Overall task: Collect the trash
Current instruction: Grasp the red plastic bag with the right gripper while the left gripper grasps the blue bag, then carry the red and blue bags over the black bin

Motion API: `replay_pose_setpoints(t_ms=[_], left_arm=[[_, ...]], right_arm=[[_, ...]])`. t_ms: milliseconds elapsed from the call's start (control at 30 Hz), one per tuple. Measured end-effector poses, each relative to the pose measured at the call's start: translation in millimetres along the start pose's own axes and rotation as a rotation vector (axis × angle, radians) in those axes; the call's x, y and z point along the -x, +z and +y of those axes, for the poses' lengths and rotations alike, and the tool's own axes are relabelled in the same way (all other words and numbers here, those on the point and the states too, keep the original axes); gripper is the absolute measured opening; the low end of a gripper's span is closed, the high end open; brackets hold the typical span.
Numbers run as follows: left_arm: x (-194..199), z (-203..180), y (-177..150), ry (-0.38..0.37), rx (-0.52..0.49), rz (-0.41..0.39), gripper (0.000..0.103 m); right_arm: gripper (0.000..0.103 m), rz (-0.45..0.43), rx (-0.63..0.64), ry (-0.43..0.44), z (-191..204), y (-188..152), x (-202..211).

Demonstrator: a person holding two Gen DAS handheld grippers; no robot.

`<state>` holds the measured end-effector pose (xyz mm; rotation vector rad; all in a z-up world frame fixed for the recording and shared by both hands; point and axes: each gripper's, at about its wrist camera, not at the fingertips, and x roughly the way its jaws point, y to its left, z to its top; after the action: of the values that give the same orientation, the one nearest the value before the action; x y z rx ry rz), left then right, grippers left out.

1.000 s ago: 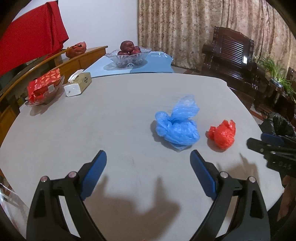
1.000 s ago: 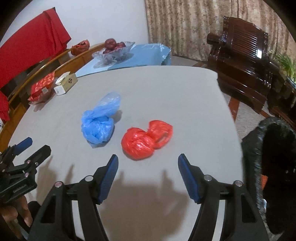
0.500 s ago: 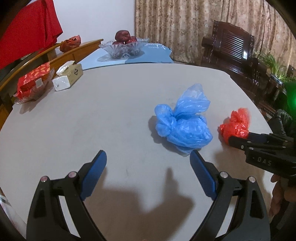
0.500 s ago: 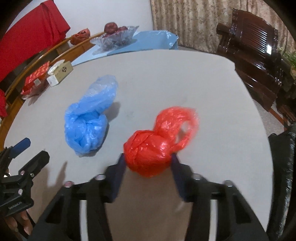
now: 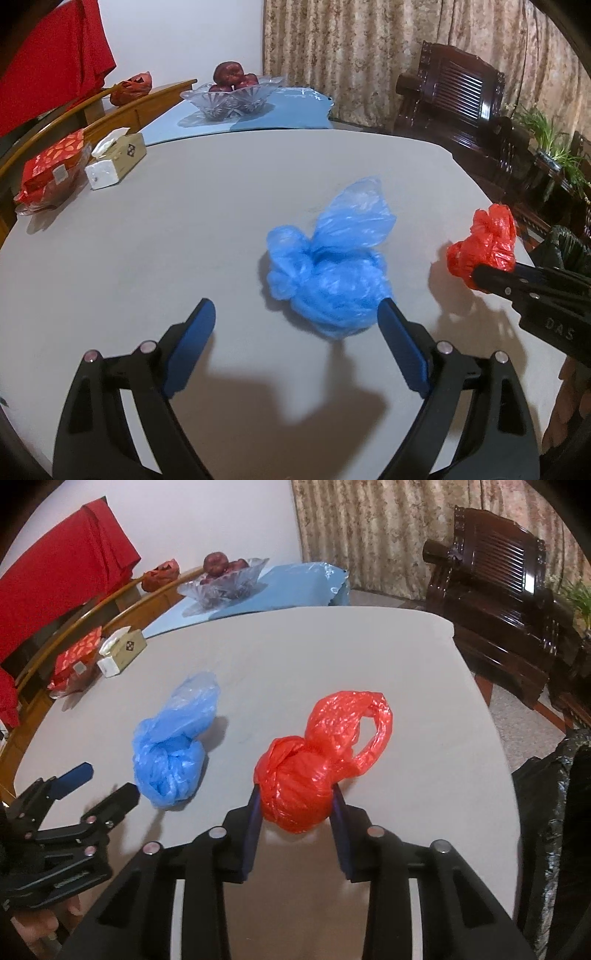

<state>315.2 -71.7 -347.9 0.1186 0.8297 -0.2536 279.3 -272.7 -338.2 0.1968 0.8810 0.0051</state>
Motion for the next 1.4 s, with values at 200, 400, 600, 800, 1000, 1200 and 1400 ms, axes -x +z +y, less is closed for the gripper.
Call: replay_pose_setpoints(t_ms=[200,400,600,800,1000,1200,1400], left_arm=[[-22.5,-16.4,4.3,-0.007,0.009,0.026,0.074],[-31.8,-21.1,8.5,-0.045,0.001,0.031,0.033],[-6.4,-18.5,8.2,-0.05,-0.018,-0.012,0.018],[25.5,-15.4,12.2,-0.048,-0.019,-0.043,0.007],[57.1,-17.9,11.2,-0.041,-0.021,-0.065,0.0],[78.8,-17.7,6.9,-0.041,-0.016,-0.074,0.0],[101.4,-27.2,1.0,-0.033,-0.033,-0.086,0.0]], right_arm=[[0.035,-0.003,-0.018,-0.002,-12.3,0.9,-0.3],[0.035,0.008,-0.025,0.004,-17.6,-3.0,-1.9],[0.035,0.001,-0.026,0.005,-16.3,-3.7,5.2],[0.035,-0.027,-0.011,0.007,-10.2,-0.2,26.2],[0.035,-0.057,-0.001,0.003,-5.9,4.1,51.5],[0.035,-0.081,0.004,-0.003,-5.9,1.8,76.9],[0.035,-0.088,0.0,-0.018,-11.3,-6.2,97.5]])
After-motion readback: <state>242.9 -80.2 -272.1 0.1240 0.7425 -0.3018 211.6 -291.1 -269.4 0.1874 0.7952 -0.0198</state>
